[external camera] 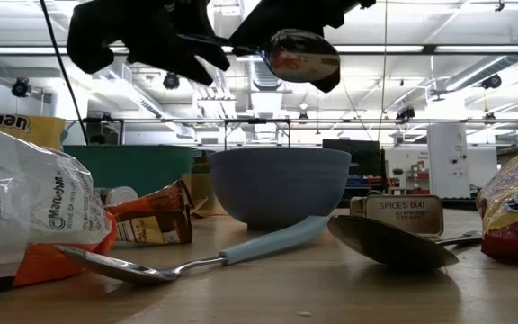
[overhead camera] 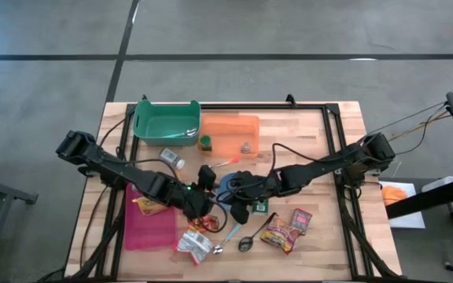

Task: Pick & Place Food Item
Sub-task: Put the silver spoon into the green bin

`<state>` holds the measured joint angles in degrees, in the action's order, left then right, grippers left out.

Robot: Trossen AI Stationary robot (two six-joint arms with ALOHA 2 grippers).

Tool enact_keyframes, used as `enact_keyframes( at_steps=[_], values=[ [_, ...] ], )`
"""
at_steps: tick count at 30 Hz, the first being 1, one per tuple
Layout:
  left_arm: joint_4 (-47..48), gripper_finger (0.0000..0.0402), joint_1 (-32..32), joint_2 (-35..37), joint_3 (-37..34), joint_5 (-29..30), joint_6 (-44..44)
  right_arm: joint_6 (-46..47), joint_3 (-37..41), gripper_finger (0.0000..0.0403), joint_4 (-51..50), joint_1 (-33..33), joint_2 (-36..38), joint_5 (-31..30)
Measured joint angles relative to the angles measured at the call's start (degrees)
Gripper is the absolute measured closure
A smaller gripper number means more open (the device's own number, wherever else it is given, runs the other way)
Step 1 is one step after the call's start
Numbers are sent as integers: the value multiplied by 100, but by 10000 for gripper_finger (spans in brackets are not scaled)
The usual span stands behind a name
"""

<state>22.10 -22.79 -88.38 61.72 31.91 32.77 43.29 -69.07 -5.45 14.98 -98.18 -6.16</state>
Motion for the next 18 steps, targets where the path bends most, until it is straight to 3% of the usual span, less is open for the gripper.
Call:
enact_keyframes(
  at_steps=[10,18],
  values=[
    [-65,324,-63,0,63,-554,3,-7,19,392,2,2,-8,-6],
    [-65,393,-63,1,64,-582,-4,-30,21,392,7,17,-8,-17]
  ],
)
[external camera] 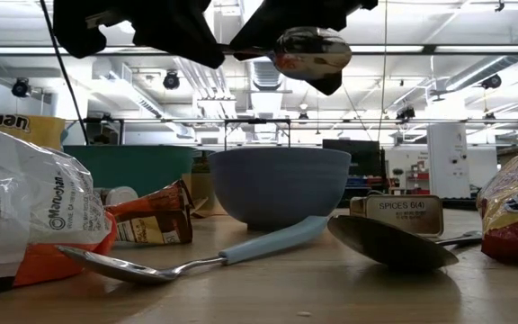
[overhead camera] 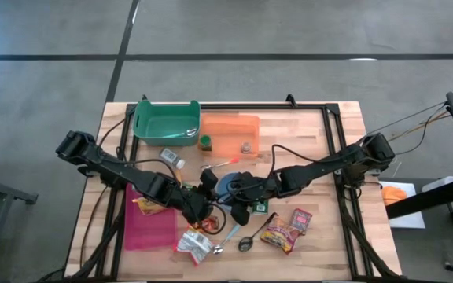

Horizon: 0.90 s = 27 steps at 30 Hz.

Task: Pick & Place Food Item
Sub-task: Put the silver spoon into the green bin

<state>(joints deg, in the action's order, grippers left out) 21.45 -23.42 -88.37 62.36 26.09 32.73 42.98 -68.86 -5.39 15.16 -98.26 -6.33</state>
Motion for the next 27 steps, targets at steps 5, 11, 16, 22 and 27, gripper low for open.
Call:
enact_keyframes(
  at_steps=[5,11,16,22,27],
  values=[
    [41,398,0,1,-1,64,-16,-12,0,392,2,0,0,-2],
    [97,400,-2,1,1,337,-248,-316,-2,377,22,10,0,-7],
    [170,400,-2,4,1,385,-556,-548,-1,320,52,46,2,-202],
    [337,401,0,4,1,396,-1051,-720,33,228,32,44,4,-262],
    [515,401,26,89,1,442,-1955,-693,0,170,-15,44,17,-281]
  ],
)
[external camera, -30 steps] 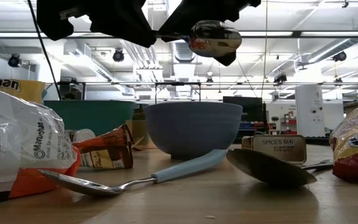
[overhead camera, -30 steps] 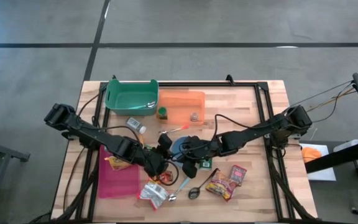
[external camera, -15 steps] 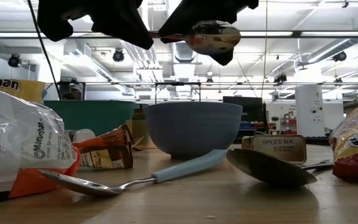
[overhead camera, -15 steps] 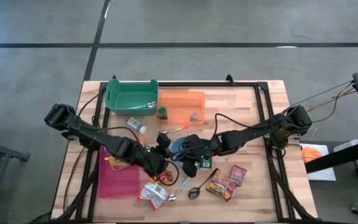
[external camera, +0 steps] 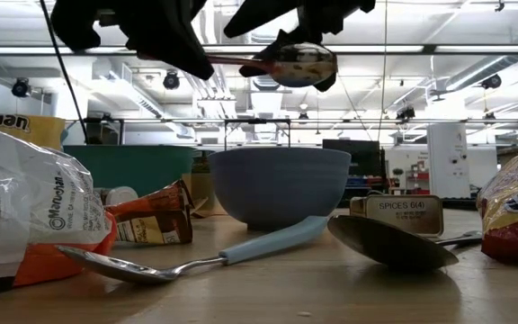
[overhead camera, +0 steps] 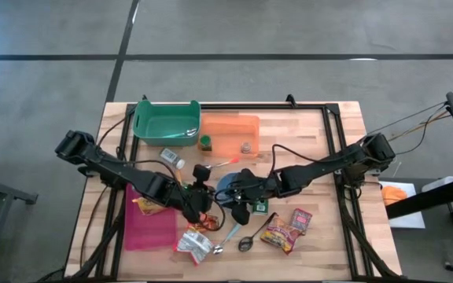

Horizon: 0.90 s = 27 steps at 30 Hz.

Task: Pick & Place Food Item
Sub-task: Put the silver spoon into the green bin

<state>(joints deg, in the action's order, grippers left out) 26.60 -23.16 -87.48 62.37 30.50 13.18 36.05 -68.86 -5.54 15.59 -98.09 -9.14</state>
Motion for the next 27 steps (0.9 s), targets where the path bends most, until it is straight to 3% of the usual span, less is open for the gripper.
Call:
enact_keyframes(
  at_steps=[6,17,21,23,27],
  values=[
    [480,401,11,430,0,17,-695,-7,0,140,-7,28,145,-507],
    [1596,401,45,1096,0,336,-1589,-198,-33,137,36,168,444,-1599],
    [2209,401,113,1258,-1,1036,-1881,-303,-33,137,28,288,475,-2488],
    [2542,401,254,1365,-2,1266,-2019,-304,-27,137,3,368,470,-2794],
    [3231,401,808,1621,-2,1269,-2116,-318,-26,137,-6,485,466,-2827]
  ],
)
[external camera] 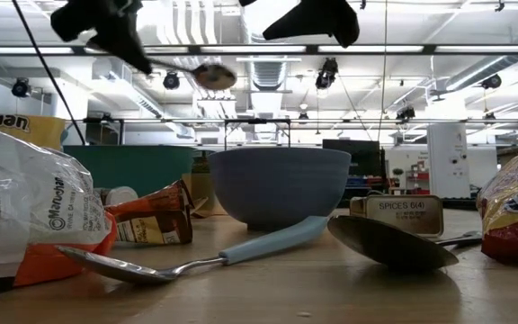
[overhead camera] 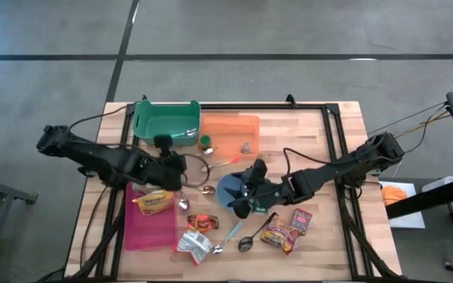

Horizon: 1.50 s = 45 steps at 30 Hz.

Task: Pick & Place Food Item
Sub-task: Put the silver spoon into the green bin

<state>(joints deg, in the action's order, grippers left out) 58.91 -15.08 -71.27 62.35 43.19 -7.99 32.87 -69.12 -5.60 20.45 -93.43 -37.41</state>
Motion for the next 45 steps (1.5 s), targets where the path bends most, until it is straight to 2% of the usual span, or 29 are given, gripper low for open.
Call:
enact_keyframes(
  at_steps=[4,8,13,17,22,33,38,45],
  values=[
    [315,401,1074,239,0,-194,374,-60,0,137,-17,50,7,0],
    [166,401,2447,301,0,-1058,1241,-302,2,137,-15,72,9,15],
    [-36,401,4140,150,0,-1883,1663,-503,2,137,-68,70,9,42],
    [-10,401,4892,-37,0,-2548,2460,-719,4,137,-115,70,32,39],
    [-44,401,5159,-433,0,-3122,2997,-764,4,137,-151,68,37,39],
    [-270,401,5220,-1621,0,-3309,2698,-686,4,137,-149,86,37,60],
    [-413,401,5315,-1820,0,-3641,2709,-672,4,137,-149,107,37,320],
    [-492,401,5577,-1929,-42,-3836,2704,-572,4,137,-150,116,35,352]
  ],
)
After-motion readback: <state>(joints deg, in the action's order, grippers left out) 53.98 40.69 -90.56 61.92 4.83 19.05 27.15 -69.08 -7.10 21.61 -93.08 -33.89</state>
